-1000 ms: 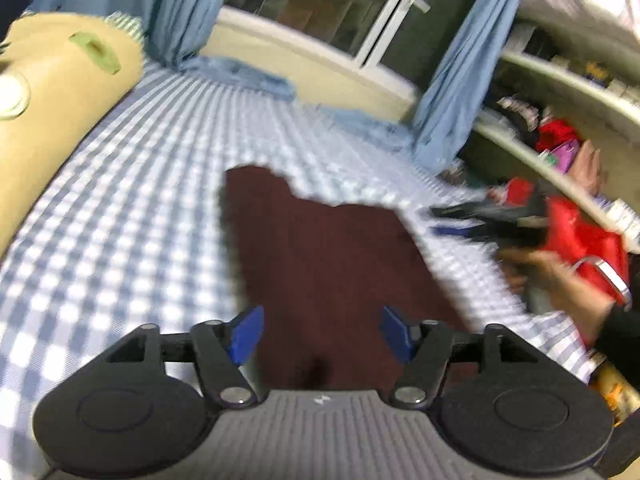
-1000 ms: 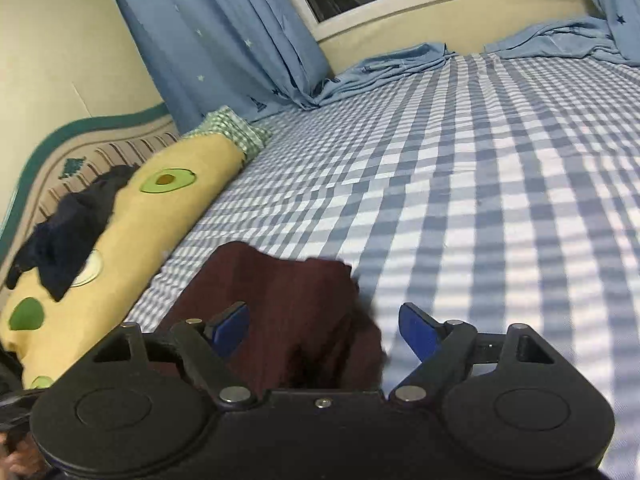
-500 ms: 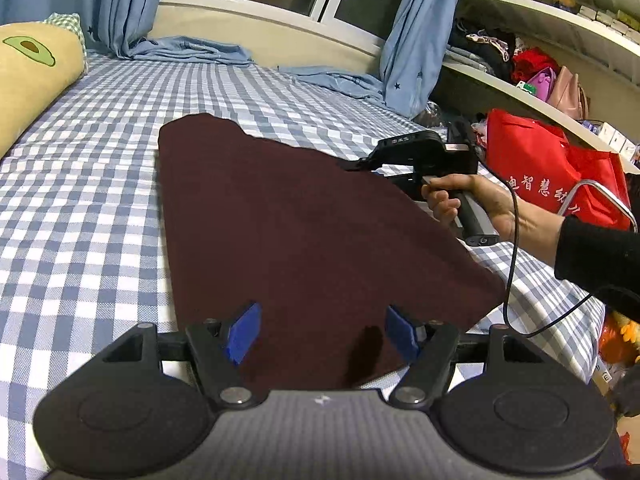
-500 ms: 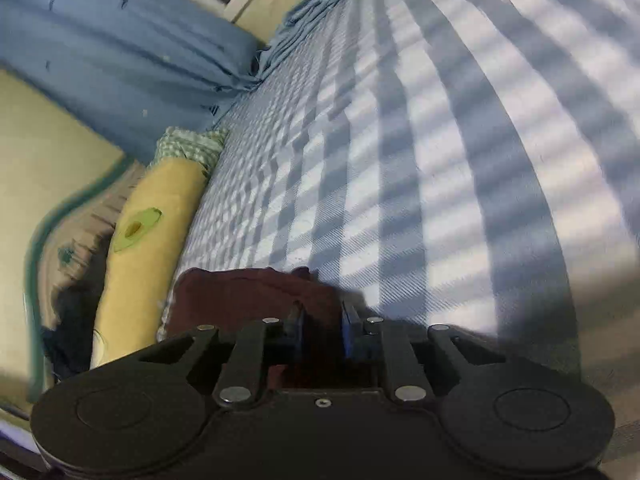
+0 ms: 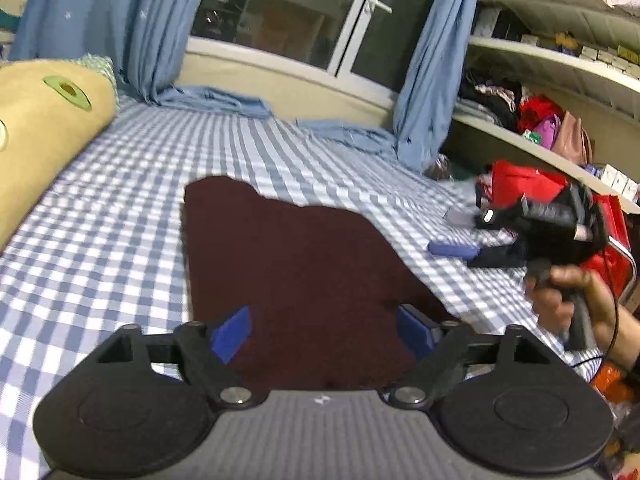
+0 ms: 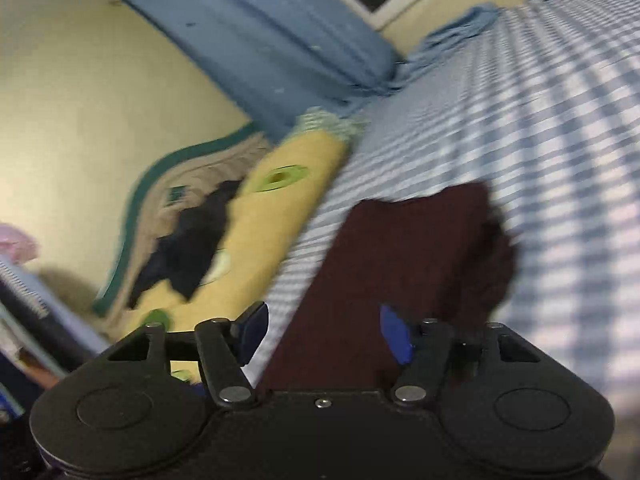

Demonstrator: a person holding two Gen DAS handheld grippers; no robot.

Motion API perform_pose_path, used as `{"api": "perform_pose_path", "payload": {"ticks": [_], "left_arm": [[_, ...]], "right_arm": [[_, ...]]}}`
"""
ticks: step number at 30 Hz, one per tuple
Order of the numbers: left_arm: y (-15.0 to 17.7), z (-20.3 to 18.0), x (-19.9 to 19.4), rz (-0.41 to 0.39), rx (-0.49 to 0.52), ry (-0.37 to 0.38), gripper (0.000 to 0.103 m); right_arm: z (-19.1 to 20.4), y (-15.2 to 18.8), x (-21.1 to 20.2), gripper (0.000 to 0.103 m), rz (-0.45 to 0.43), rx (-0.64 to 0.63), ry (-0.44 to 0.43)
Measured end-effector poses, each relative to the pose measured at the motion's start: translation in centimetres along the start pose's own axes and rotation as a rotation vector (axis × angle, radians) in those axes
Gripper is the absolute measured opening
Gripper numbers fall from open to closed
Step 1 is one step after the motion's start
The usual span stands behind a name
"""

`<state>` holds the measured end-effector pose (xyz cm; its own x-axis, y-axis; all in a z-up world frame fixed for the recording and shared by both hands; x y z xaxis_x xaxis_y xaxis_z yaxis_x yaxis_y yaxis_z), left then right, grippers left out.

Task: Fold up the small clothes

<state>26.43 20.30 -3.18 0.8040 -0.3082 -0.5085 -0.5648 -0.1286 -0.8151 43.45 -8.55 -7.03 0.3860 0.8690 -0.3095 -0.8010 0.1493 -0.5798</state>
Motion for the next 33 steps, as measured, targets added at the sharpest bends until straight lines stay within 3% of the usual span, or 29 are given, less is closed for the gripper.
{"api": "perform_pose_path", "payload": {"ticks": [3, 5, 7, 9, 12, 13, 14, 15, 17, 20, 23, 24, 26, 28, 29, 31, 33], "left_arm": [[0.1, -0.5, -1.7, -0.024, -0.01, -0.012, 0.091], [0.3, -0.5, -2.9, -0.027, -0.017, -0.023, 0.092], [0.7, -0.2, -4.0, -0.029, -0.022, -0.055, 0.092], [1.1, 0.2, -5.1, -0.033, -0.038, -0.075, 0.092], [1.7, 0.6, -6.1, -0.034, -0.064, -0.088, 0.093], [1.8, 0.7, -6.2, -0.034, -0.068, -0.094, 0.093], [2.0, 0.8, -6.3, -0.033, -0.071, -0.102, 0.093], [2.1, 0.9, -6.3, -0.032, -0.072, -0.117, 0.093], [2.4, 0.8, -6.2, -0.028, -0.067, -0.138, 0.093], [2.6, 0.5, -5.9, -0.021, -0.063, -0.161, 0.094], [3.0, -0.2, -5.9, -0.01, -0.05, -0.182, 0.094], [3.1, -0.4, -6.0, -0.01, -0.044, -0.187, 0.095], [3.3, -0.9, -6.4, -0.009, -0.032, -0.195, 0.097], [3.3, -1.4, -6.7, -0.012, -0.016, -0.211, 0.098], [3.2, -1.7, -6.8, -0.013, -0.007, -0.227, 0.099], [3.0, -2.2, -7.3, -0.023, 0.007, -0.251, 0.101], [2.8, -2.8, -7.9, -0.034, 0.017, -0.264, 0.102]], "right_arm": [[0.0, 2.1, 1.8, 0.066, 0.022, 0.035, -0.019], [-1.8, 3.0, 3.1, 0.064, 0.037, 0.123, -0.005], [-3.7, 3.4, 3.0, 0.049, 0.019, 0.173, 0.012], [-6.1, 3.3, 2.5, 0.0, -0.005, 0.177, 0.083], [-7.7, 4.5, 0.8, 0.004, -0.017, 0.255, 0.069], [-6.7, 4.6, 0.1, 0.012, -0.027, 0.219, 0.081], [-5.5, 4.6, -0.7, 0.035, -0.041, 0.179, 0.087], [-4.2, 4.7, -1.5, 0.05, -0.056, 0.158, 0.077], [-1.5, 5.2, -2.5, 0.052, -0.07, 0.105, 0.024], [1.3, 6.4, -2.3, 0.052, -0.038, 0.018, 0.019], [0.3, 8.4, -1.2, 0.047, 0.004, -0.016, 0.108], [-0.8, 9.0, -1.2, 0.025, -0.001, 0.009, 0.133], [-3.3, 9.8, -1.9, 0.0, -0.017, 0.063, 0.14], [-4.7, 10.5, -2.8, 0.0, -0.031, 0.139, 0.097], [-4.5, 10.6, -3.2, 0.001, -0.03, 0.132, 0.108], [-2.3, 10.7, -4.1, 0.028, -0.021, 0.04, 0.142], [1.1, 10.8, -5.2, 0.088, -0.048, -0.036, 0.159]]}}
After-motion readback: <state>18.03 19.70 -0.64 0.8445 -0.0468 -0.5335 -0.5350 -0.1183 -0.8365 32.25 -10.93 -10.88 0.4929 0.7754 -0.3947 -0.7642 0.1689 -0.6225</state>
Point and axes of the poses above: each gripper's, at about its wrist camera, not at the fingertips, and x roughly the way its jaws point, z to its left, y to its underside, the point moved 3 cm from there along x, roughly the way its jaws point, and after that the axes turned 1 degree about -y, right-handed, at the moved point
